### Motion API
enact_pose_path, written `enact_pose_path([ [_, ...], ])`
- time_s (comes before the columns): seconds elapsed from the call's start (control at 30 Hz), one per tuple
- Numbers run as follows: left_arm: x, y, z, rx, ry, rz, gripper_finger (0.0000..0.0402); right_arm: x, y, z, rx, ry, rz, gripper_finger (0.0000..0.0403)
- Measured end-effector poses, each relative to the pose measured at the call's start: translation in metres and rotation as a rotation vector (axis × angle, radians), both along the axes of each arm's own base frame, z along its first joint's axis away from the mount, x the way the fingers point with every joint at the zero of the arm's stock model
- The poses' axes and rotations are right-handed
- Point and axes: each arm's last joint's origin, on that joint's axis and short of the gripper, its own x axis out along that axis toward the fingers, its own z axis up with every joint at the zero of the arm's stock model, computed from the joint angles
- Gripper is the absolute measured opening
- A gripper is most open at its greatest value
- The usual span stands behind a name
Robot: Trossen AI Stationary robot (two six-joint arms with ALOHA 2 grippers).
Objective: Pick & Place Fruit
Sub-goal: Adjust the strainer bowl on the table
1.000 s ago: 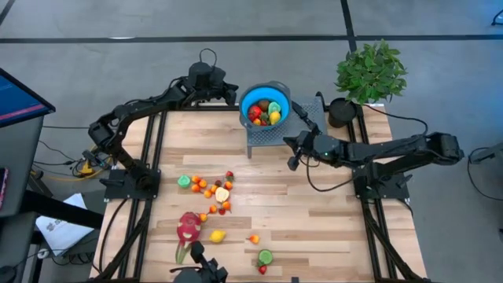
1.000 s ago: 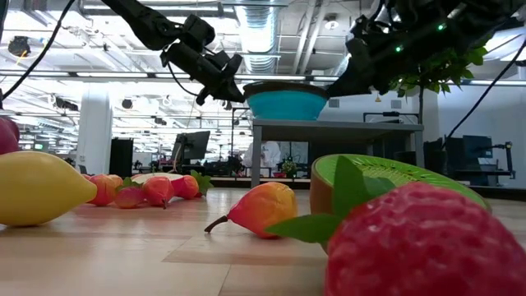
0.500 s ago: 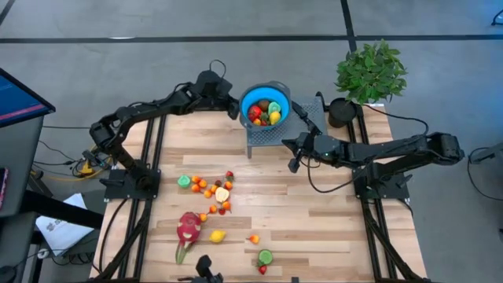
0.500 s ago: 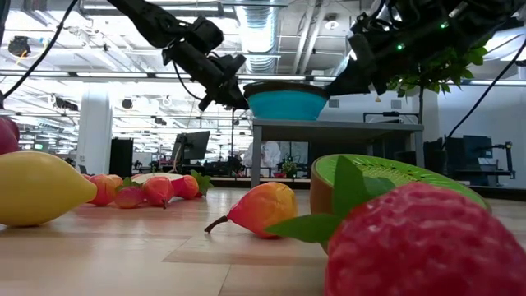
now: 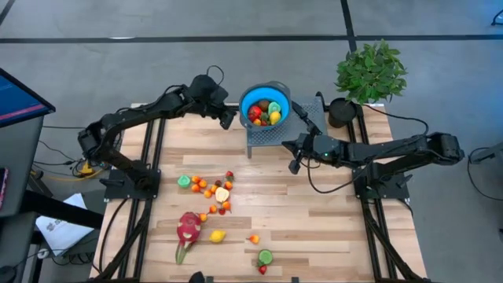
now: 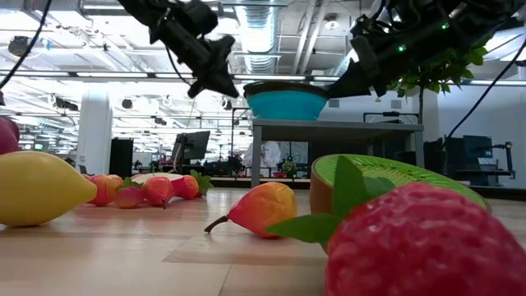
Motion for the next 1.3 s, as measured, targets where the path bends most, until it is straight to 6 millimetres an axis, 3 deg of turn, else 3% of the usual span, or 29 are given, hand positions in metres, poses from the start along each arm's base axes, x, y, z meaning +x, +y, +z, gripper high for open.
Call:
enact_pose_path([
  [0.2, 0.01, -0.013, -0.002, -0.005, 0.008, -0.053, 0.0001, -0.001, 0.009, 0.003, -0.001, -0.009, 0.047, 0.0],
  [0.33, 0.018, -0.016, -0.012, -0.029, 0.037, -0.077, 0.0001, -0.005, 0.018, 0.012, -0.005, -0.052, 0.083, 0.0],
  [0.7, 0.029, -0.025, -0.005, 0.027, -0.037, -0.115, 0.0001, -0.027, 0.035, 0.043, -0.038, -0.193, 0.14, 0.0],
  [1.3, 0.051, -0.06, 0.002, 0.094, -0.112, -0.198, 0.0001, -0.033, 0.037, 0.041, -0.053, -0.144, 0.097, 0.0],
])
